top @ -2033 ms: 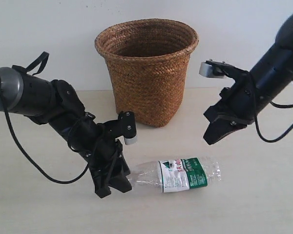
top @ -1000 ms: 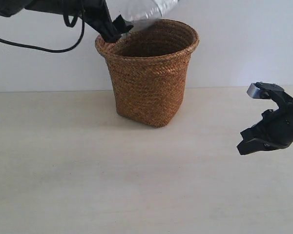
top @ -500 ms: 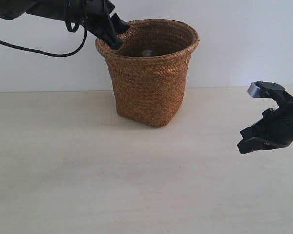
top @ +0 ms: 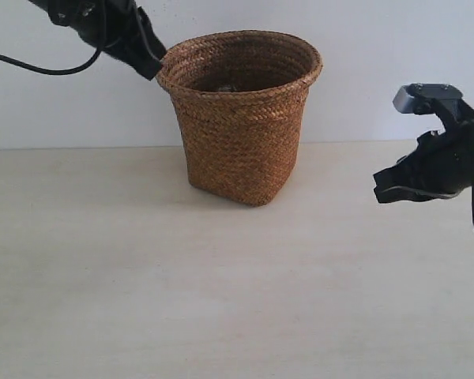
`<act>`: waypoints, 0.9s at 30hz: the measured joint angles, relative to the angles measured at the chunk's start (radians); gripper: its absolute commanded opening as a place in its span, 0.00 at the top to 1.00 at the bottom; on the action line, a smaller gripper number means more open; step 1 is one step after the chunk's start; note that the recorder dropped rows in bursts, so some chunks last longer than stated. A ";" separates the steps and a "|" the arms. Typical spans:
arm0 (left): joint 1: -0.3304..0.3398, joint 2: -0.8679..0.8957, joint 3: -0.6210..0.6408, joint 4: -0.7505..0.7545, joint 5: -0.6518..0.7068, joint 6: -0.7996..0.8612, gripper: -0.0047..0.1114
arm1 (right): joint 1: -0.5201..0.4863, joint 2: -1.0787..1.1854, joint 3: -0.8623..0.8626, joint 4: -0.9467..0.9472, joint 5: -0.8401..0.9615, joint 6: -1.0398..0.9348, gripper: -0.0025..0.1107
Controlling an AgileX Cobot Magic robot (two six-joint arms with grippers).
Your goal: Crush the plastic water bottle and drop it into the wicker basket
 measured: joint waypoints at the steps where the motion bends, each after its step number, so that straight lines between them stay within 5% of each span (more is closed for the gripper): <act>1: 0.000 -0.004 0.000 0.039 0.040 -0.052 0.92 | 0.014 -0.012 -0.003 -0.043 -0.031 0.044 0.98; 7: 0.000 -0.020 0.000 0.227 0.259 -0.277 0.92 | 0.051 -0.055 -0.075 -0.405 -0.091 0.419 0.98; 14: 0.000 -0.036 0.000 0.329 0.435 -0.466 0.92 | 0.051 -0.104 -0.162 -0.850 0.129 0.826 0.98; 21: 0.000 -0.085 0.037 0.316 0.449 -0.526 0.92 | 0.051 -0.205 -0.164 -0.952 0.300 0.913 0.98; 27: 0.000 -0.224 0.235 0.316 0.432 -0.566 0.92 | 0.051 -0.331 -0.144 -0.950 0.323 0.922 0.98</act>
